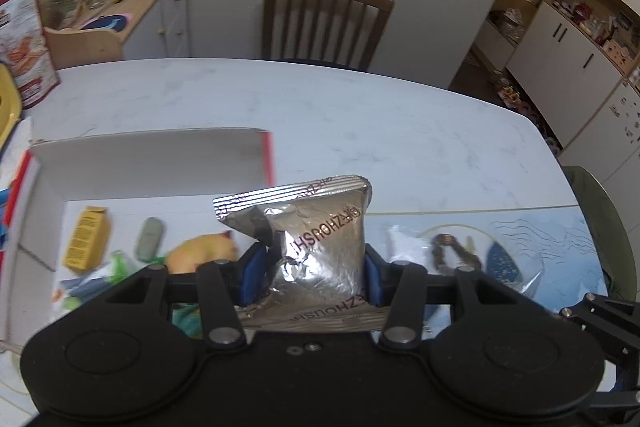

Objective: Organize objects
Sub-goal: 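Carry the silver packet and clear bag into the red box with both tools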

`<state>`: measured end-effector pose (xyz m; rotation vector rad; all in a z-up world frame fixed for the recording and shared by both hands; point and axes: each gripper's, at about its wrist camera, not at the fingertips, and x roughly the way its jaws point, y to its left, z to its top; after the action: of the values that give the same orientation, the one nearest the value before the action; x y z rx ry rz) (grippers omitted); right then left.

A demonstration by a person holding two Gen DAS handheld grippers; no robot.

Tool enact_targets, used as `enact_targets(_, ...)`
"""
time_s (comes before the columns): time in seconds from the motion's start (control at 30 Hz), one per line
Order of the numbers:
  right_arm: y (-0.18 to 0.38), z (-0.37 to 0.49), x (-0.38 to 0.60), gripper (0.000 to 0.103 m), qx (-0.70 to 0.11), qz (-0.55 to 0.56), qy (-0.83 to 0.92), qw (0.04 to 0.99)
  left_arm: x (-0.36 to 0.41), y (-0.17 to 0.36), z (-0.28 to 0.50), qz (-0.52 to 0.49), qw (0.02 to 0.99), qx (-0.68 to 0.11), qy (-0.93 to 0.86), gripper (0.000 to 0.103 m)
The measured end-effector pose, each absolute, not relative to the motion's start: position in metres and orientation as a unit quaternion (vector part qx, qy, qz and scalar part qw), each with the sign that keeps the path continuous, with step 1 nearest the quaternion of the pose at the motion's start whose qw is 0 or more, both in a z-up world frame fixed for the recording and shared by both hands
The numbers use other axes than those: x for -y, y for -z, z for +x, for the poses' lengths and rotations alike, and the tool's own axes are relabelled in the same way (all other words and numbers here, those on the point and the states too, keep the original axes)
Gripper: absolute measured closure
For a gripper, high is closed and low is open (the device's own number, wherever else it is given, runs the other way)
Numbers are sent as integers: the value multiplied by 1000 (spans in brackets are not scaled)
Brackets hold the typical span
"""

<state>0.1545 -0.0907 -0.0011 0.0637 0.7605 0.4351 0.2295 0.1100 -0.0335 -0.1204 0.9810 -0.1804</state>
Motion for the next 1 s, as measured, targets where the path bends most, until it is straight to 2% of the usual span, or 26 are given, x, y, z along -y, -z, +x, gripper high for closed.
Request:
enact_targets(0.53,13,191,-6,71,-374,11,-232,898,-207,42,246,-60,878,-472,44,55)
enact_targets(1.0,43,230,-62,71,-398,1,-226,889,-246,77,284,-47,874,-483,28,55)
